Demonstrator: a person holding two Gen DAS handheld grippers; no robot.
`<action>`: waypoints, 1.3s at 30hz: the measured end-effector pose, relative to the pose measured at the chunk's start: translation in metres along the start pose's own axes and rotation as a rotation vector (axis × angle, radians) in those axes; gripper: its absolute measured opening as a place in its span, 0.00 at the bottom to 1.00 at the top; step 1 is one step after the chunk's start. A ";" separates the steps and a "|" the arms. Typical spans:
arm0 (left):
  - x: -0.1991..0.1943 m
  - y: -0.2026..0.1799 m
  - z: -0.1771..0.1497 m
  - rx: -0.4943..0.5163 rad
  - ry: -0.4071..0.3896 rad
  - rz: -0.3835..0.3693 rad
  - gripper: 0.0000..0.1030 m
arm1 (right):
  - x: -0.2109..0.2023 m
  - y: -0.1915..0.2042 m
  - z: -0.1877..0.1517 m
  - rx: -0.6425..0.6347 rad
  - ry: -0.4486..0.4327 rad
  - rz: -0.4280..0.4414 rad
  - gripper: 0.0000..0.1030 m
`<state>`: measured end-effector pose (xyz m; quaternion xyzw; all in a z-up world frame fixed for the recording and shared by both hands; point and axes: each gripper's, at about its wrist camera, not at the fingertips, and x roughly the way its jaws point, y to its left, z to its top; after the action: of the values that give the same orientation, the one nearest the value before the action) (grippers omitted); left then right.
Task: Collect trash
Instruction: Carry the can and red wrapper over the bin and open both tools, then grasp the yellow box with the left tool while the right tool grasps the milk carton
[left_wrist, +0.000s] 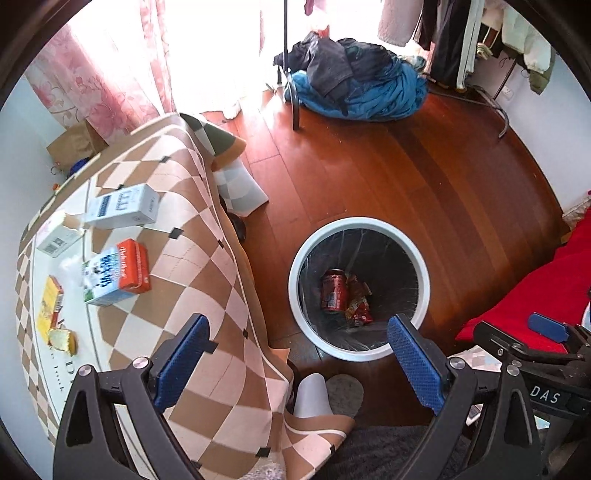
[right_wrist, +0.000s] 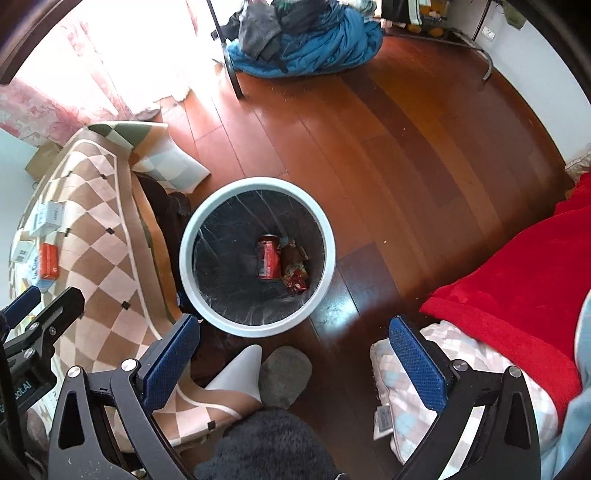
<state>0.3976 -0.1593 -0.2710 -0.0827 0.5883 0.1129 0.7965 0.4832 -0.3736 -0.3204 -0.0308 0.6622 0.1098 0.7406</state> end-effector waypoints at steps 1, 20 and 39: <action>-0.007 0.000 -0.001 0.001 -0.010 0.000 0.96 | -0.008 0.000 -0.003 0.003 -0.012 0.007 1.00; -0.126 0.113 -0.018 -0.146 -0.222 0.102 0.96 | -0.146 0.115 -0.019 -0.177 -0.202 0.166 1.00; 0.020 0.384 -0.087 -0.307 0.068 0.462 0.96 | 0.083 0.463 -0.002 -1.112 0.150 -0.268 0.86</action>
<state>0.2164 0.1885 -0.3154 -0.0698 0.5941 0.3766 0.7074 0.3952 0.0872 -0.3560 -0.5067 0.5459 0.3440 0.5718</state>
